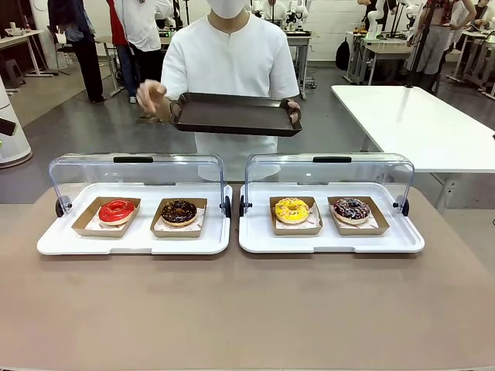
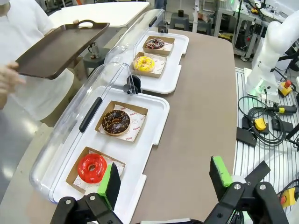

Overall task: Provide the desired donut to the person.
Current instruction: Pick up and lift the Paper togo box containing the Donut pointed at by the person.

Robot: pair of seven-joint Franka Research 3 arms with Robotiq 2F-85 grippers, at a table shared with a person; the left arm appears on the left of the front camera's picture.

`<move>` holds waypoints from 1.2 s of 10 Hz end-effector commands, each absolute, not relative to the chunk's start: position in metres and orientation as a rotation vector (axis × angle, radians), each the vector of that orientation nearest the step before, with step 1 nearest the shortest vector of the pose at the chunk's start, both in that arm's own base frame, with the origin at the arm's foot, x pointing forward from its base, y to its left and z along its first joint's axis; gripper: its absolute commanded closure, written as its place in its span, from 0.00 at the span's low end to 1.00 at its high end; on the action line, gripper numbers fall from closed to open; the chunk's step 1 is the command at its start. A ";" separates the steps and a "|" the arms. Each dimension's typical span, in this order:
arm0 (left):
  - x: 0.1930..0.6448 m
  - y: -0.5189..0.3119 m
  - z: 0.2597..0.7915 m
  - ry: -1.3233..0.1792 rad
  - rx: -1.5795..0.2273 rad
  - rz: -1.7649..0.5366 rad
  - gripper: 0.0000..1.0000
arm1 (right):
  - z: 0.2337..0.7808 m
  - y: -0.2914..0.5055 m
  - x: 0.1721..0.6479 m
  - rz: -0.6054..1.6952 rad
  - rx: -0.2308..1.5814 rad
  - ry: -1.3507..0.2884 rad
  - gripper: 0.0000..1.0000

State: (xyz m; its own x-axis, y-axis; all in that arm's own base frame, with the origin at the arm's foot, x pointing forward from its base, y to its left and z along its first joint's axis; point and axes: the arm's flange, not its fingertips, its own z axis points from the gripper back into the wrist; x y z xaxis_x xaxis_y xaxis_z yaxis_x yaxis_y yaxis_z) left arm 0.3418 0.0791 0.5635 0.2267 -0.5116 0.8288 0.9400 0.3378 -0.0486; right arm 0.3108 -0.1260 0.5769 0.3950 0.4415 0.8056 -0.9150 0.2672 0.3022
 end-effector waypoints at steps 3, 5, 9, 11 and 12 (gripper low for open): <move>0.342 0.079 0.564 -0.820 -0.635 -1.098 0.00 | 0.577 -0.127 0.311 1.007 0.880 -0.667 0.00; 0.342 0.079 0.564 -0.820 -0.635 -1.098 0.00 | 0.577 -0.127 0.311 1.007 0.880 -0.667 0.00; 0.342 0.079 0.564 -0.820 -0.635 -1.098 0.00 | 0.577 -0.127 0.311 1.007 0.880 -0.667 0.00; 0.342 0.079 0.564 -0.820 -0.635 -1.098 0.00 | 0.577 -0.127 0.311 1.007 0.880 -0.667 0.00; 0.342 0.079 0.564 -0.820 -0.635 -1.098 0.00 | 0.577 -0.127 0.311 1.007 0.880 -0.667 0.00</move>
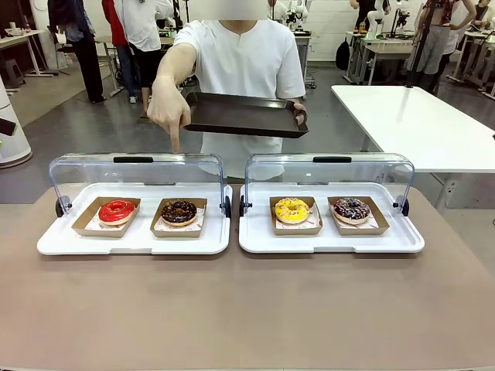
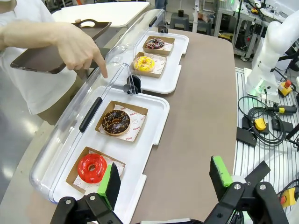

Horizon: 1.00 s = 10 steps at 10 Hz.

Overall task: Provide the desired donut to the person.
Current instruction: Pick up and lift the Paper togo box containing the Donut pointed at by the person.

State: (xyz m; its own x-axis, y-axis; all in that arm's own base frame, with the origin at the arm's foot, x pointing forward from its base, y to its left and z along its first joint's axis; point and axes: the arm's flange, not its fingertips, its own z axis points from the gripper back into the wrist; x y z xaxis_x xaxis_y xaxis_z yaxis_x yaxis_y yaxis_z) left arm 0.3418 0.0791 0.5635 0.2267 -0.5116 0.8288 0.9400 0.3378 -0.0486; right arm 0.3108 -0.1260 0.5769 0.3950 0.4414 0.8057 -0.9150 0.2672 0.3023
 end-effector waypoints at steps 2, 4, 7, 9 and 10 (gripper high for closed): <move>0.342 0.079 0.564 -0.820 -0.635 -1.098 0.00 | 0.577 -0.127 0.311 1.007 0.880 -0.667 0.00; 0.342 0.079 0.564 -0.820 -0.635 -1.098 0.00 | 0.577 -0.127 0.311 1.007 0.880 -0.667 0.00; 0.342 0.079 0.564 -0.820 -0.635 -1.098 0.00 | 0.577 -0.127 0.311 1.007 0.880 -0.667 0.00; 0.342 0.079 0.564 -0.820 -0.635 -1.098 0.00 | 0.577 -0.127 0.311 1.007 0.880 -0.667 0.00; 0.342 0.079 0.564 -0.820 -0.635 -1.098 0.00 | 0.577 -0.127 0.311 1.007 0.880 -0.667 0.00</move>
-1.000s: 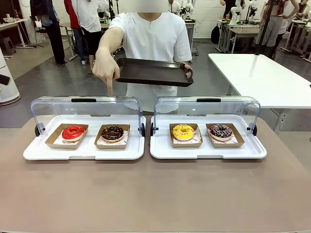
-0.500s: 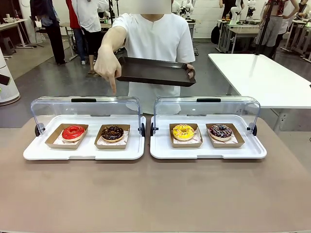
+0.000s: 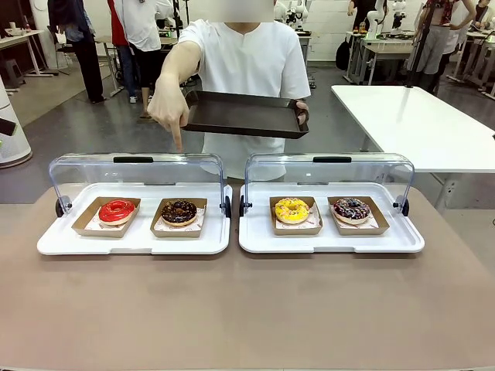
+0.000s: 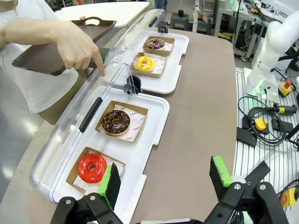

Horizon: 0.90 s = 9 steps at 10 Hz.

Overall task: Provide the desired donut to the person.
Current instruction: Pick up and lift the Paper togo box containing the Donut pointed at by the person.

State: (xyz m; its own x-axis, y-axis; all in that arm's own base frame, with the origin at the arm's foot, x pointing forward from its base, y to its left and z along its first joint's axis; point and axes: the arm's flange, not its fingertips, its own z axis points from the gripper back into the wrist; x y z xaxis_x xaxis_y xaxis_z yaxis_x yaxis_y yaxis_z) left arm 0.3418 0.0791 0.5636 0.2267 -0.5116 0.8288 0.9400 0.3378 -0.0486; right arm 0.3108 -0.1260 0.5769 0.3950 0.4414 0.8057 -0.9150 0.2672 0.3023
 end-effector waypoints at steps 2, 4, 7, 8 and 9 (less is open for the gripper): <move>0.342 0.079 0.564 -0.820 -0.634 -1.098 0.00 | 0.577 -0.127 0.311 1.007 0.880 -0.667 0.00; 0.364 0.033 0.585 -0.752 -0.400 -1.261 0.00 | 0.577 -0.127 0.311 1.007 0.880 -0.667 0.00; 0.392 -0.072 0.574 -0.568 -0.041 -1.587 0.00 | 0.577 -0.127 0.311 1.007 0.880 -0.667 0.00; 0.403 -0.101 0.557 -0.493 0.063 -1.670 0.00 | 0.577 -0.127 0.311 1.007 0.880 -0.667 0.00; 0.414 -0.120 0.535 -0.407 0.122 -1.706 0.00 | 0.577 -0.127 0.311 1.007 0.880 -0.667 0.00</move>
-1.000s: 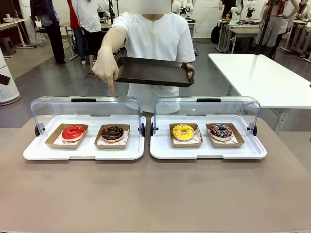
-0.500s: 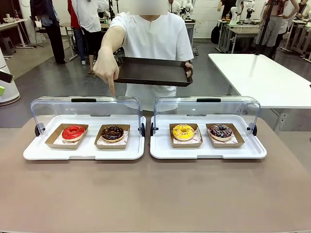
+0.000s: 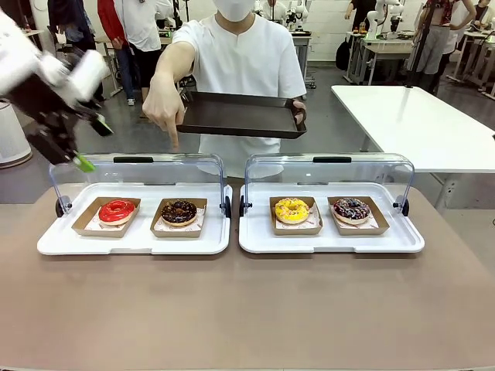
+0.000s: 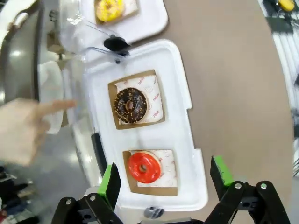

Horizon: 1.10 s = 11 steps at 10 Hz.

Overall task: Provide the desired donut to the person.
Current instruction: Pick up and lift the Paper togo box containing the Donut pointed at by the person.

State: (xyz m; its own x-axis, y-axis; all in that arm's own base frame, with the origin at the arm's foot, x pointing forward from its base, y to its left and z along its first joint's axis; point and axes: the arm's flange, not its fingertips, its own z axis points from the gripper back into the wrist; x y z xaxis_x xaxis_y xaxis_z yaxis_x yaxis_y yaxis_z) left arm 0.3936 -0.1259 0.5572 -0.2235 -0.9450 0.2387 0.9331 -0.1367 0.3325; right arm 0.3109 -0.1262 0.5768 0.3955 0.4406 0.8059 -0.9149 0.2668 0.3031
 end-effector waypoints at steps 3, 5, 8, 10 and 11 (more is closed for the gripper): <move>0.428 -0.155 0.479 -0.325 0.148 -1.713 0.00 | 0.577 -0.127 0.311 1.007 0.880 -0.667 0.00; 0.427 -0.165 0.458 -0.308 0.169 -1.719 0.00 | 0.577 -0.127 0.311 1.007 0.880 -0.667 0.00; 0.429 -0.165 0.454 -0.299 0.137 -1.732 0.00 | 0.577 -0.127 0.311 1.007 0.880 -0.667 0.00; 0.429 -0.165 0.454 -0.299 0.137 -1.732 0.00 | 0.577 -0.127 0.311 1.007 0.880 -0.667 0.00; 0.429 -0.165 0.454 -0.299 0.137 -1.732 0.00 | 0.577 -0.127 0.311 1.007 0.880 -0.667 0.00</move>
State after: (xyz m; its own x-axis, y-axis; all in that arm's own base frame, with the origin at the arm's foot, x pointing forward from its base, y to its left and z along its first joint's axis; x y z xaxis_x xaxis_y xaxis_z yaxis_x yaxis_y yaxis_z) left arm 0.4282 -0.1643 0.4542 -0.1812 -0.9795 0.0883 0.9519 -0.1521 0.2659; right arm 0.3111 -0.1264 0.5766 0.3961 0.4403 0.8057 -0.9146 0.2669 0.3038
